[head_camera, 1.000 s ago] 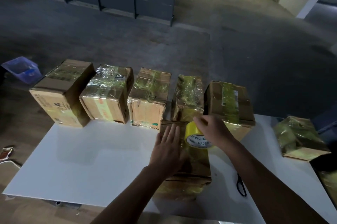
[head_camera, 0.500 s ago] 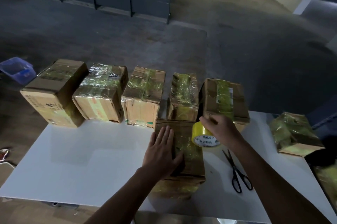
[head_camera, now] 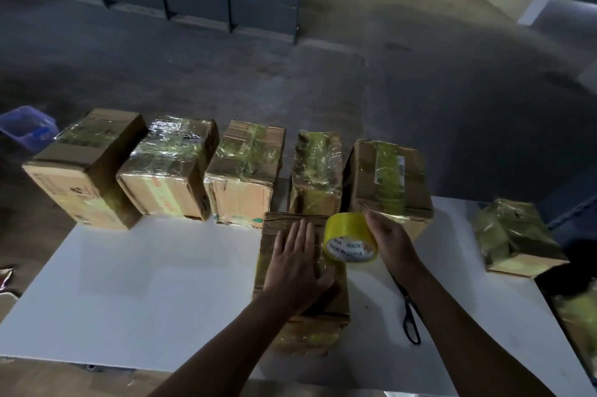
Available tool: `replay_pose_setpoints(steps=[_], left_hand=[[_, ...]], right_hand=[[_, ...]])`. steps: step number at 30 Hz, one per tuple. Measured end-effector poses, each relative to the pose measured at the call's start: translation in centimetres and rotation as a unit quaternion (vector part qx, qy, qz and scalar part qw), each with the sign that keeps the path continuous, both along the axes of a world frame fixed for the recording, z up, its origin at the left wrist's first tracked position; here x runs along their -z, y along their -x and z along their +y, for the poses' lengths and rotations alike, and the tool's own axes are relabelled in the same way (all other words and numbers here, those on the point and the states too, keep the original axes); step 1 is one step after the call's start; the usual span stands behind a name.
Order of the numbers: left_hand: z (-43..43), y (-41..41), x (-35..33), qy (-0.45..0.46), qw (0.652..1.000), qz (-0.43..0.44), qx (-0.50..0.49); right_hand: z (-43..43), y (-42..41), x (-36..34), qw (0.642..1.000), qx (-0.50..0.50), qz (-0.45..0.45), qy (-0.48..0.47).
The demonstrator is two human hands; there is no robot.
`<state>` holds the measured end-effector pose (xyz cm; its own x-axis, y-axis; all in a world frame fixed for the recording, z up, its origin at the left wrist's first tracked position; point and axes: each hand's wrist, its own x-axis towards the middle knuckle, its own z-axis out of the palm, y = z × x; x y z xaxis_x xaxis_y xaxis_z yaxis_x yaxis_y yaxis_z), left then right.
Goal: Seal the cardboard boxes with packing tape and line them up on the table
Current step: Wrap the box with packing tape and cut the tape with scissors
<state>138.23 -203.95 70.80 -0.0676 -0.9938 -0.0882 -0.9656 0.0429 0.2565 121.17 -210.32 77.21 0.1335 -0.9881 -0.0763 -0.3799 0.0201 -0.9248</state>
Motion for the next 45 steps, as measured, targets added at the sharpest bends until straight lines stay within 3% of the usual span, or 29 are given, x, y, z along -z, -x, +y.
replay_pose_setpoints(steps=[7, 17, 21, 25, 30, 38, 45], left_hand=[[-0.1, -0.1, 0.2, 0.006, 1.000, -0.018, 0.000], [0.1, -0.1, -0.8, -0.038, 0.997, -0.040, 0.056], [-0.3, 2.2, -2.9, -0.069, 0.995, -0.076, 0.021], [-1.1, 7.6, -3.8, -0.166, 0.980, -0.099, -0.042], [-1.2, 9.4, -3.4, -0.171, 0.977, -0.059, -0.109], [-0.1, 4.9, -3.7, -0.106, 0.988, 0.012, -0.108], [-0.1, -0.5, -4.0, -0.012, 0.964, 0.242, -0.112]], right_hand=[[-2.0, 4.7, 0.4, 0.983, -0.036, 0.157, 0.089], [-2.5, 4.8, 6.1, 0.970, -0.076, 0.233, -0.003], [-2.4, 3.8, 6.7, 0.962, -0.096, 0.247, -0.060], [-1.9, 3.7, 7.2, 0.956, -0.141, 0.250, -0.056], [-1.4, 4.4, 7.5, 0.949, -0.129, 0.284, -0.048], [-0.3, 2.2, 6.6, 0.967, -0.114, 0.226, -0.035], [-1.2, -0.2, 3.1, 0.983, -0.073, 0.153, 0.066]])
